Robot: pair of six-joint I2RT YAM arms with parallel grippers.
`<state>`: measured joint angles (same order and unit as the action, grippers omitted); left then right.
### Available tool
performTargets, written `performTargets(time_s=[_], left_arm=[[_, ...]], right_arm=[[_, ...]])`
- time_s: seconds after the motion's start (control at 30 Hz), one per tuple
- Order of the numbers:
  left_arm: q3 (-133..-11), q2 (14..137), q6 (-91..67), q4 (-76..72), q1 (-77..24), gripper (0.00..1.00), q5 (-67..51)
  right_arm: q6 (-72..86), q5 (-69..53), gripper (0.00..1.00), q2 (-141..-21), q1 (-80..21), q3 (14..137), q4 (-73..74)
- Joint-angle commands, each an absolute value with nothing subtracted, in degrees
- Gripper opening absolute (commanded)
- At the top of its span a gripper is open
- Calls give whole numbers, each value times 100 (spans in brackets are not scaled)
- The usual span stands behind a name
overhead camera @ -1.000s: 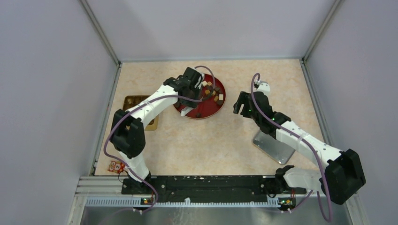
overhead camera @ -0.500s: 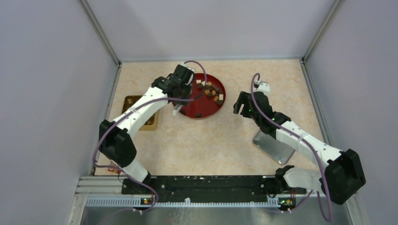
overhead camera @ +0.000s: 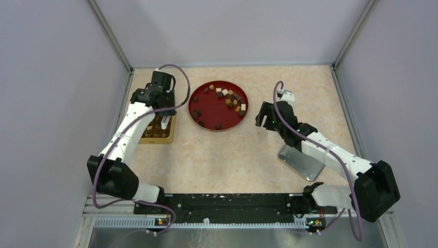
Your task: Pack the chocolate
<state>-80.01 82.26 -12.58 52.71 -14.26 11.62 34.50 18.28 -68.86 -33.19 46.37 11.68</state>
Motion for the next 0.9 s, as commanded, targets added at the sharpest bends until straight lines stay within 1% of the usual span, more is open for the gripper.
performTargets(time_s=[0.0,0.2,0.67,0.87], left_arm=[[-7826,7849,-1395,5307,-1041,28,1178],[-7829,7945,-1508,5418,-732,29,1320],[-7582,8036,-1529,5271,-572,30,1426],[-7473,8038,-1537,5128,-528,35,1513]], right_arm=[[3407,1732,73,-6953,-3261,4752,911],[3418,1671,73,-7016,-3261,4775,882],[3411,1635,73,-7109,-3261,4829,879],[3391,1610,73,-7120,-3264,4869,870]])
